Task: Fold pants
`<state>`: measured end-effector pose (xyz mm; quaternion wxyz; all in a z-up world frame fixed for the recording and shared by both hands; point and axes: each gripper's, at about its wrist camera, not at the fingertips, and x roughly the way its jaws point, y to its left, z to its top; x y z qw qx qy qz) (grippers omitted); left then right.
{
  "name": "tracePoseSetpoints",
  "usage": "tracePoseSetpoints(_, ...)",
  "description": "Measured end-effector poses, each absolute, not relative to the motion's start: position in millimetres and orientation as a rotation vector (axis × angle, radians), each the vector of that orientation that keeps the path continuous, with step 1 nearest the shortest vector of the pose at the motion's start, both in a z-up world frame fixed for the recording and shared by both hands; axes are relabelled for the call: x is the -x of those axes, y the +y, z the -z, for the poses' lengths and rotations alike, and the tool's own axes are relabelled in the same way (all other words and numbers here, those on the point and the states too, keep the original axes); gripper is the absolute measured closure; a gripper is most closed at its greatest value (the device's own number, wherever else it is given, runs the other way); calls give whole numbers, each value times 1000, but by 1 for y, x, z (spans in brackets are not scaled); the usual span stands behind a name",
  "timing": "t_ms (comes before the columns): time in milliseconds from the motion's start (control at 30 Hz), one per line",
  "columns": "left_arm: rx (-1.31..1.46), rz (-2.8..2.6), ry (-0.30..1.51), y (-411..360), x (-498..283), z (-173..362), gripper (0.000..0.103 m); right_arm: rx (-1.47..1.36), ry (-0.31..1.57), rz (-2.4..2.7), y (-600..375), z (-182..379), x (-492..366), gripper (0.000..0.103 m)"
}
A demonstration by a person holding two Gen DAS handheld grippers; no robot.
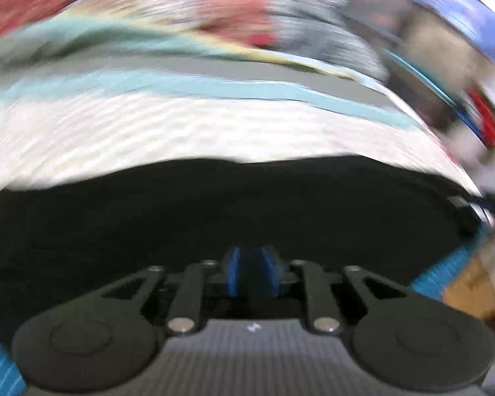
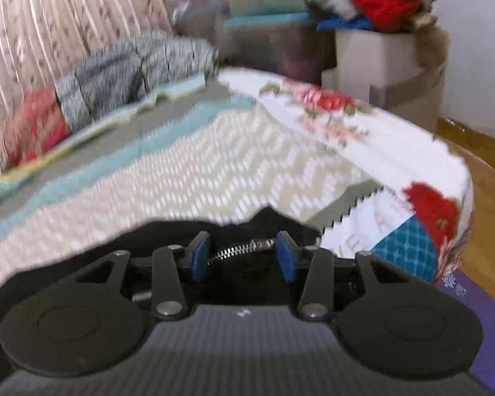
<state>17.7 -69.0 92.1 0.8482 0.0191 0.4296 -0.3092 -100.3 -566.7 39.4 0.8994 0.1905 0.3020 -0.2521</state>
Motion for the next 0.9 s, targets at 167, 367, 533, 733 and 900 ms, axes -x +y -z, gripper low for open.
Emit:
tracePoseSetpoints(167, -285, 874, 866, -170, 19, -78, 70, -137, 648, 282, -508, -47, 123, 101)
tracePoseSetpoints(367, -318, 905, 998, -217, 18, -46, 69, -72, 643, 205, -487, -54, 147, 98)
tracePoseSetpoints(533, -253, 879, 1030, -215, 8, -44, 64, -283, 531, 413, -570, -68, 137, 40)
tracePoseSetpoints(733, -226, 851, 1053, -215, 5, -38, 64, -359, 635, 344, -573, -50, 123, 73)
tracePoseSetpoints(900, -216, 837, 1065, -217, 5, -35, 63, 52, 583, 147, -477, -68, 150, 78)
